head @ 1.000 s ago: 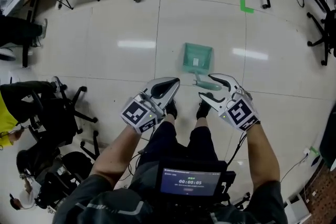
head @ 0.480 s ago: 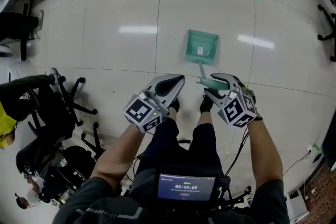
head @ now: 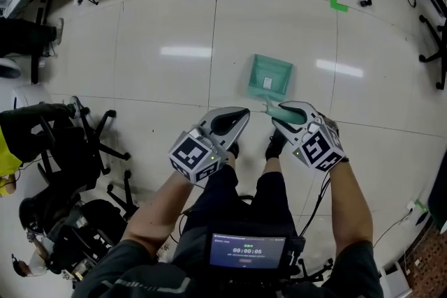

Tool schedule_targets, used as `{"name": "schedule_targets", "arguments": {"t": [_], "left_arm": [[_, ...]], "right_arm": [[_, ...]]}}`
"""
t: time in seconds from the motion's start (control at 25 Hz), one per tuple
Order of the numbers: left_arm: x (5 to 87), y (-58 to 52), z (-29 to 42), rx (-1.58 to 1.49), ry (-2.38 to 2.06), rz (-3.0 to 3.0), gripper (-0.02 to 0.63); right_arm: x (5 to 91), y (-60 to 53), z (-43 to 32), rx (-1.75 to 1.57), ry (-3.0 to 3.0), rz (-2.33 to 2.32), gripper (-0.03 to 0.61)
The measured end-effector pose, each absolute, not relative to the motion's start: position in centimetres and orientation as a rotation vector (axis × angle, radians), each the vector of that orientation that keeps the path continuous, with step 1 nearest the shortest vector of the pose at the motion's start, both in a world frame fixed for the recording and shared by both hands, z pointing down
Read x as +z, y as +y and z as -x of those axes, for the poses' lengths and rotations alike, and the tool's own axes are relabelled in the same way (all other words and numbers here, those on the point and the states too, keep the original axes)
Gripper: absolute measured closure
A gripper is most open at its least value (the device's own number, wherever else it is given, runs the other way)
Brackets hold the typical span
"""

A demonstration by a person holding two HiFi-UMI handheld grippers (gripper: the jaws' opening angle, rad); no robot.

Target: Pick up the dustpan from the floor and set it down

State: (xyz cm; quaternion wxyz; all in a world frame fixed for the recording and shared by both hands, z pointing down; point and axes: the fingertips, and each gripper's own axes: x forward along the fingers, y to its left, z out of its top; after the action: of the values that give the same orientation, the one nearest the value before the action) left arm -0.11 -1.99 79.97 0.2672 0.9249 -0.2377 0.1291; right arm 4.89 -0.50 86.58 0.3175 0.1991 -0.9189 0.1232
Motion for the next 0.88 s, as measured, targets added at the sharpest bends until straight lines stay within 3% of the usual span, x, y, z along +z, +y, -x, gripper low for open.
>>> {"name": "schedule_targets", "arguments": {"t": [0.52,0.88], "left_arm": [[47.8,3.8,2.4,0.117,-0.649,-2.621,0.597],[33.8,8.0,4.8,-0.001,-0.795,-2.72,0.598]], "right_arm": [[49.2,6.3,-3.5,0.309,-2.612,-0.581,0.417],[33.3,12.4,-1.6,0.14,-2.706,-0.639,0.417]]}}
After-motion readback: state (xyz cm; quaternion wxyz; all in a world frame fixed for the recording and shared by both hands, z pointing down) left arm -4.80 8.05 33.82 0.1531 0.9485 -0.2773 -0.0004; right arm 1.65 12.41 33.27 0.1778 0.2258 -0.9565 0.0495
